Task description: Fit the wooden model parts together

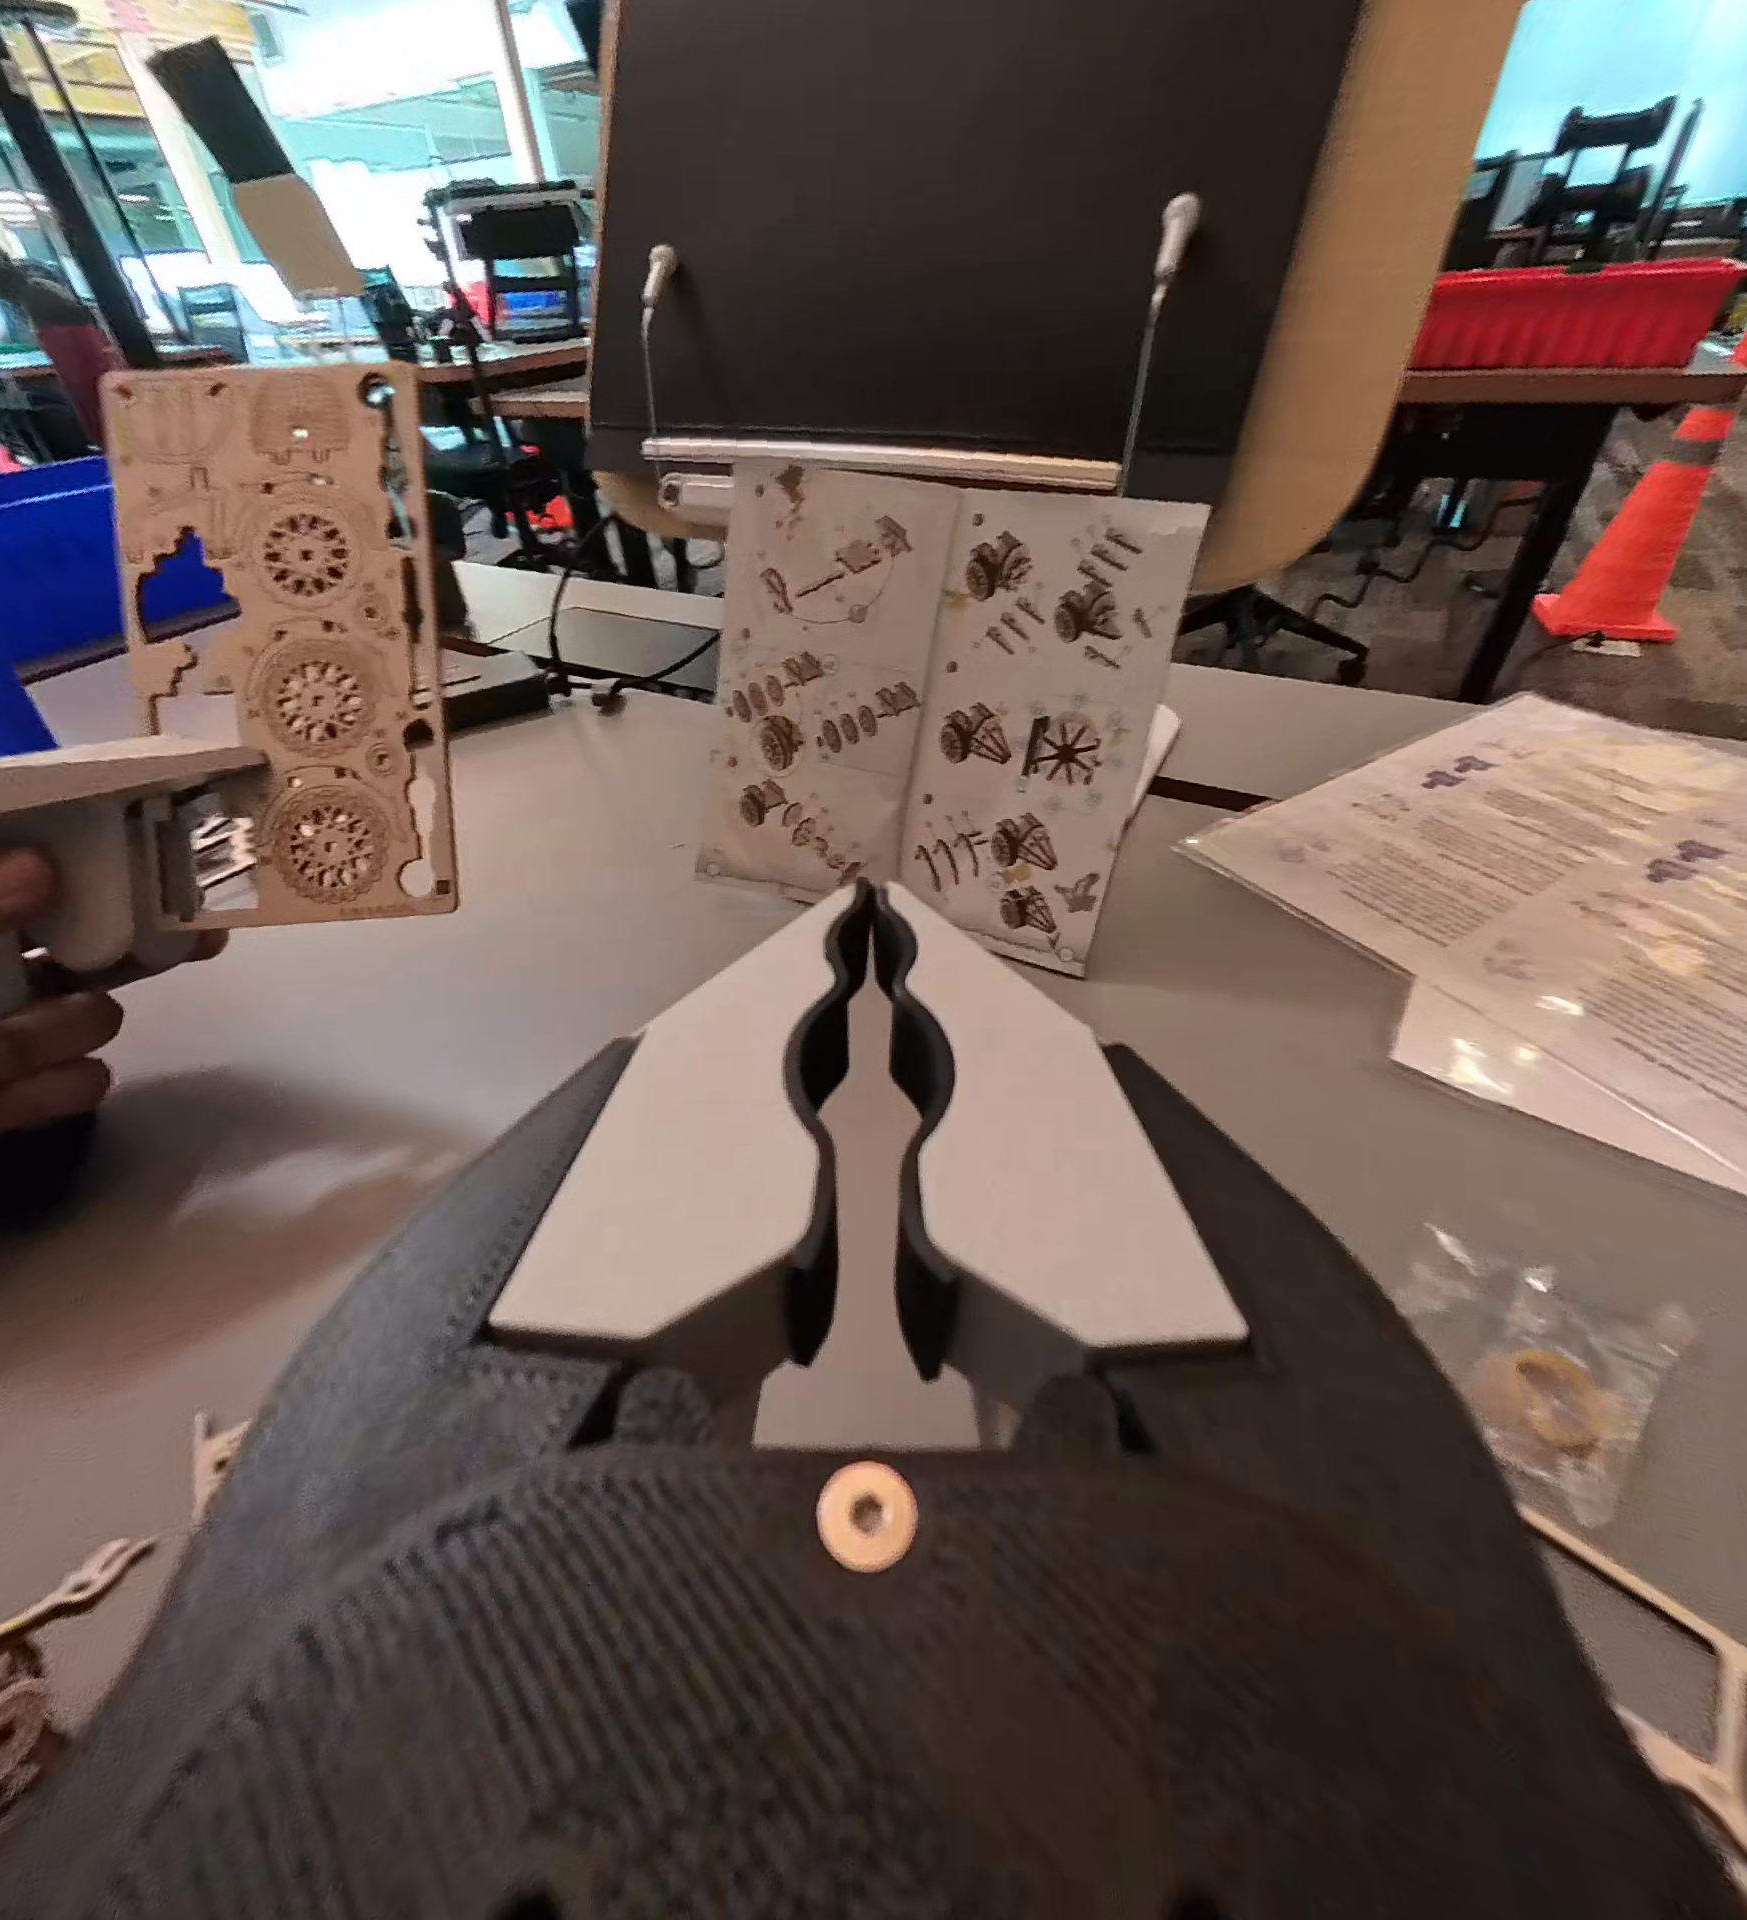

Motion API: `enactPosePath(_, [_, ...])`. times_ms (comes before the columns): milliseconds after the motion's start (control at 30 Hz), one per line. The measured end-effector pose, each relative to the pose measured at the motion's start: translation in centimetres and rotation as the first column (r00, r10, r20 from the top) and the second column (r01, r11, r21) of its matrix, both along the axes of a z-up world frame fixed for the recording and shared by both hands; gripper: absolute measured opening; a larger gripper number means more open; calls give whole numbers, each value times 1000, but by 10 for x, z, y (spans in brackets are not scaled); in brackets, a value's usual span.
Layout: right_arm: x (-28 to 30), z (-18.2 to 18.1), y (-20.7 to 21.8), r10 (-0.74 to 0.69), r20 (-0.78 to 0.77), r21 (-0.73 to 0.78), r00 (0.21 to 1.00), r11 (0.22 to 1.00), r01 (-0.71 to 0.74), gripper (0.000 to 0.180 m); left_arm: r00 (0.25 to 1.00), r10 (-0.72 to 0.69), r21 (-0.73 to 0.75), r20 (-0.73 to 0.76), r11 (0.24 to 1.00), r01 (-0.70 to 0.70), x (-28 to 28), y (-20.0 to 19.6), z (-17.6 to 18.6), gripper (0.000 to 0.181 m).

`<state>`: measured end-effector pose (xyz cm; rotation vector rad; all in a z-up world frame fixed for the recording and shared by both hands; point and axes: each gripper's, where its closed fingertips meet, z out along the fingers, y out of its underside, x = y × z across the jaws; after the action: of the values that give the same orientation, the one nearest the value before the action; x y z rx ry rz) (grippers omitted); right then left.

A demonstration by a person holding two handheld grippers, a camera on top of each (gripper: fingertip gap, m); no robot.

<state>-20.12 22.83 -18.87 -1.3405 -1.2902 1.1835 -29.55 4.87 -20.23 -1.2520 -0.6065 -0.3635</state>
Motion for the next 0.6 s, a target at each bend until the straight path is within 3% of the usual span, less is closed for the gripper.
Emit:
enactPosePath(133, [3,-5,17,-58,39,121,998,991,53,0,1000,4,7,1,1000,-4,-1,0,0,1])
enactPosePath(233, [7,4,25,-133,-15,176,991,975,134,0,1000,8,20,19,1000,-8,-4,-1,-1,1])
enactPosePath(500, [6,5,14,-115,-43,231,992,965,122,19,1000,0,22,23,1000,-1,-4,0,-1,1])
enactPosePath(600, [5,3,7,-79,-36,232,996,969,85,1,1000,1,27,26,1000,-2,-4,-1,-1,1])
